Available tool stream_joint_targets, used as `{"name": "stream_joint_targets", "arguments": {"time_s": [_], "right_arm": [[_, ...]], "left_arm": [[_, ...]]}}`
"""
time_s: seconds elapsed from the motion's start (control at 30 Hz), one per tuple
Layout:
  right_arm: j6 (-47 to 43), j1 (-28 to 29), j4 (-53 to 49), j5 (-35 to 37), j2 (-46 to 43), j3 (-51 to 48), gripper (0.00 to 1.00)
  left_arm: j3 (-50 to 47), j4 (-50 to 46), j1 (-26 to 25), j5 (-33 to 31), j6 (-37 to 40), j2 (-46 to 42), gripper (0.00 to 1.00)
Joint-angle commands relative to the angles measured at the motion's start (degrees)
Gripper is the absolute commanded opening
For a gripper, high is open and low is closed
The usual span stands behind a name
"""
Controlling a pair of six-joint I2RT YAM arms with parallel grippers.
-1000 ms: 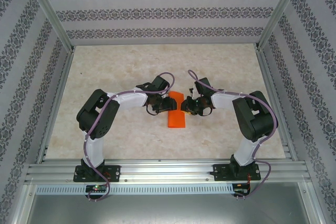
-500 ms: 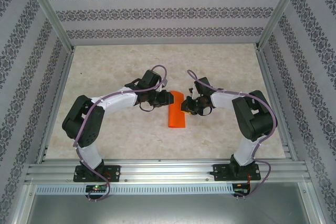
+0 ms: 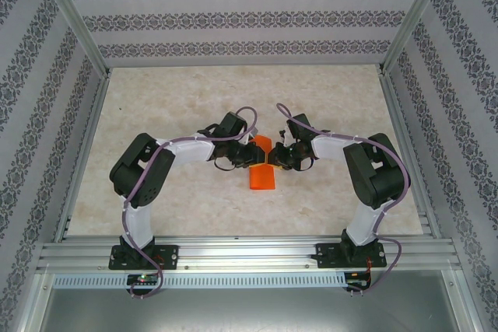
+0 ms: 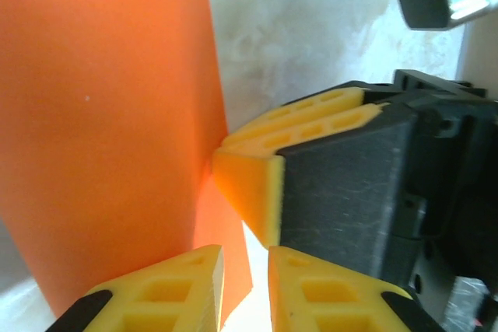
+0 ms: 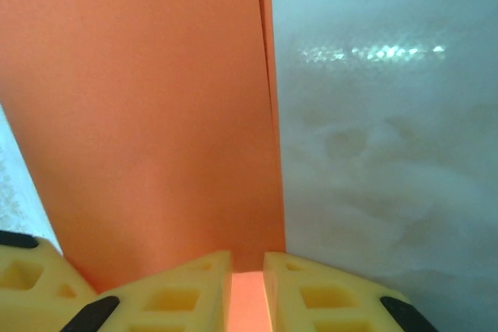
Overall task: Fold a paper plane with a square sheet of paper (fold left side to right side)
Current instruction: First fold the square sheet of paper in half at the center of the table, then hold the square sheet of paper at the center of the table.
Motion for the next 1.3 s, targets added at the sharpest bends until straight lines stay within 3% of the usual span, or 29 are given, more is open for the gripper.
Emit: {"name": "stream_joint_targets", "arguments": {"time_s": [0.0, 0.5, 0.97, 1.27], "right_arm": [[-1.1, 0.9, -3.2, 4.0, 2.4, -0.2, 0.21], [-1.8, 1.0, -4.1, 4.4, 2.2, 0.0, 0.21], [-0.8, -0.3, 0.6, -1.5, -6.5, 1.6, 0.21], [4.9, 0.9, 7.6, -3.1, -0.6, 6.0, 0.19]], "left_arm": [[1.2, -2.3, -0.3, -2.3, 1.3, 0.8, 0.23], [-0.6, -9.7, -0.2, -10.4, 6.1, 2.3, 0.20], [-3.7, -8.3, -0.3, -10.5, 5.9, 2.4, 0.19], [-3.9, -8.1, -0.5, -10.6, 6.2, 2.3, 0.18]]}}
